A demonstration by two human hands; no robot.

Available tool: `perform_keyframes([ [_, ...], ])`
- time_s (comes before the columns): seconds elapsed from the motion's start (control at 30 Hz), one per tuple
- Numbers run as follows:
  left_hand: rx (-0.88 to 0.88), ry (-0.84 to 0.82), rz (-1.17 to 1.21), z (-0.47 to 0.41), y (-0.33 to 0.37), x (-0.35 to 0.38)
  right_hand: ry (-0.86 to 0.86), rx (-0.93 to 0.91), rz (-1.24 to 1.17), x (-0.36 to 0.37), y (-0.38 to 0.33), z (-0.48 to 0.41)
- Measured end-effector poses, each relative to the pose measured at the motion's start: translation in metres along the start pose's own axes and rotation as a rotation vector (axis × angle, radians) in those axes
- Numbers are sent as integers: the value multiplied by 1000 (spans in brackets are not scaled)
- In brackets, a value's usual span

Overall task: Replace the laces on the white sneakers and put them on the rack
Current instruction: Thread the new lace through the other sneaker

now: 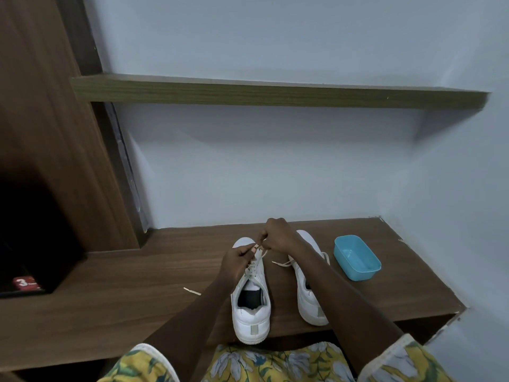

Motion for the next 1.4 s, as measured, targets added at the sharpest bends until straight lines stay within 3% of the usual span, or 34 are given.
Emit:
perform_keyframes([
  [0.13,-39,22,78,-1,-5,1,13,-15,-84,0,-10,-3],
  [0.43,88,9,-45,-5,-12,3,29,-14,-261,7,-18,-11],
  [0.6,-4,71,62,-6,-24,-5,202,60,-414,-3,11,-13],
  [0.77,-148,127,230,-7,-48,-10,-21,42,-446,39,21,-10],
  [1.03,-248,236,394,1,-65,-24,59,152,-669,44,47,-7],
  [1.2,-228,205,438,1,-61,-18,-203,38,-410,96,33,-7],
  [1.4,-222,170,454,-4,-65,-17,-55,61,-585,86,41,-6],
])
Point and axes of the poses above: each hand's wrist, its own z-axis away from the middle knuckle, its own x-axis out of the palm, y = z × x, the point moved 10 cm from there along -z, towards the middle knuckle, and after that the axes turned 8 degrees about x, right-handed, at the moved point
